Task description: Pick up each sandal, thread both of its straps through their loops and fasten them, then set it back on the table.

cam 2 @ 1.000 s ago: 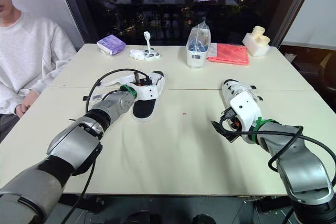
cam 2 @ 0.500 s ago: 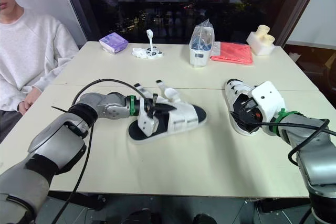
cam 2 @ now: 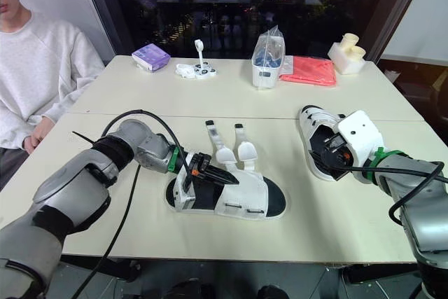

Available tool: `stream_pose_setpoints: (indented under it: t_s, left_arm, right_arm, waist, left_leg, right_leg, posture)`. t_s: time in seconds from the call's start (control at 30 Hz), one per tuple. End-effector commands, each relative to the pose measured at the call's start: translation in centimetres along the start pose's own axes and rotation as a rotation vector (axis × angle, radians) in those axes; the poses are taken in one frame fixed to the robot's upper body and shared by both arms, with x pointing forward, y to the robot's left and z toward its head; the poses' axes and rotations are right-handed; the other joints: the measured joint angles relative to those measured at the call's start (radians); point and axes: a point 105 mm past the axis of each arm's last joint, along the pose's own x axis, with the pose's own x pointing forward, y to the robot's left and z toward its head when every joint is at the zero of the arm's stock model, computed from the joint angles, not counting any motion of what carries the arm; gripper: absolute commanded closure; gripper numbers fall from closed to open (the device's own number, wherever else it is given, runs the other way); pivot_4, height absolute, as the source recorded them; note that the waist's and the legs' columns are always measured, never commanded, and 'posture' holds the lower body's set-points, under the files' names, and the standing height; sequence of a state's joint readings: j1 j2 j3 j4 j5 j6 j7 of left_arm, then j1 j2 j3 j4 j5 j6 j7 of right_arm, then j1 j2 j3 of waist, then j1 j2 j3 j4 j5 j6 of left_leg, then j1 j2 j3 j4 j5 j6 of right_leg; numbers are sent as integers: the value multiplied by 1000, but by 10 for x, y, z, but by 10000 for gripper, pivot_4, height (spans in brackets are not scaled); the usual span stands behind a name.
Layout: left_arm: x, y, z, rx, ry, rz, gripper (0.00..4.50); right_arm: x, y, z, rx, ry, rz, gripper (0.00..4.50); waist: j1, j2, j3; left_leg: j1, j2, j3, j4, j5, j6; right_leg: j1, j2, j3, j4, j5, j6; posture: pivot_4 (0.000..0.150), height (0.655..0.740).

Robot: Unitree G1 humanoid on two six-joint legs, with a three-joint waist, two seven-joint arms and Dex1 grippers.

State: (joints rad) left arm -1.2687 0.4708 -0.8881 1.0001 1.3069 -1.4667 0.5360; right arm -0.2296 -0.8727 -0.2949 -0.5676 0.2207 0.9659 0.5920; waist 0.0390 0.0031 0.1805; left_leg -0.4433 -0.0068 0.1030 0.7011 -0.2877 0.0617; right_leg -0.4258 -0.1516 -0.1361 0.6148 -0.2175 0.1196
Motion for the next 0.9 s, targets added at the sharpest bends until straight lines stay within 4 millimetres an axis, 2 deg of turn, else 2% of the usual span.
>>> stream_pose_setpoints:
  t_s: [0.03,0.1,0.3,0.33,0.53,0.67,0.8,0.9]
  left_arm:
    - [-4,-5,0,11,-16,-47,41467]
    - [-7,-11,1,-17,-18,-81,34348]
    - [-22,-24,5,-73,-10,-151,3073]
    - [-28,-24,6,-87,-10,-160,734]
    - [-65,-16,10,-116,45,-172,734]
    - [-86,-2,6,-142,134,-73,734]
    - [-101,17,-14,-204,299,125,734]
    - [-118,30,-43,-321,509,245,734]
  right_arm:
    - [-3,3,9,-23,-36,2,0]
    - [-2,6,9,-22,-37,13,0]
    - [-1,11,7,-28,-35,52,0]
    - [0,13,7,-31,-38,62,0]
    - [4,18,8,-39,-45,101,0]
    - [6,21,6,-45,-50,132,0]
    - [5,30,7,-54,-89,197,0]
    - [3,38,12,-48,-151,245,0]
  waist:
    - [-1,0,0]
    - [-1,0,0]
    - [-2,-1,-1]
    - [-3,-2,-1]
    - [-29,-2,-1]
    - [-29,-2,-1]
    - [-22,-2,-1]
    - [-21,-3,-1]
  left_leg:
    - [0,0,0,0,0,0]
    - [0,0,0,0,0,0]
    - [0,0,0,0,0,0]
    - [1,0,0,0,0,0]
    - [2,1,0,0,0,0]
    - [2,1,0,1,0,0]
    - [1,0,-1,3,0,0]
    - [1,0,-1,6,0,0]
  right_leg:
    - [0,0,0,0,0,0]
    - [0,0,0,0,0,0]
    - [0,0,0,1,0,0]
    - [0,0,0,0,0,0]
    - [0,0,0,1,0,0]
    - [0,0,0,3,0,0]
    - [1,0,0,5,0,0]
    - [2,0,0,4,0,0]
  posture:
    - [1500,7400]
    - [1500,7400]
    - [1500,7400]
    - [1500,7400]
    - [1500,7400]
    - [1500,7400]
    - [1500,7400]
    - [1500,7400]
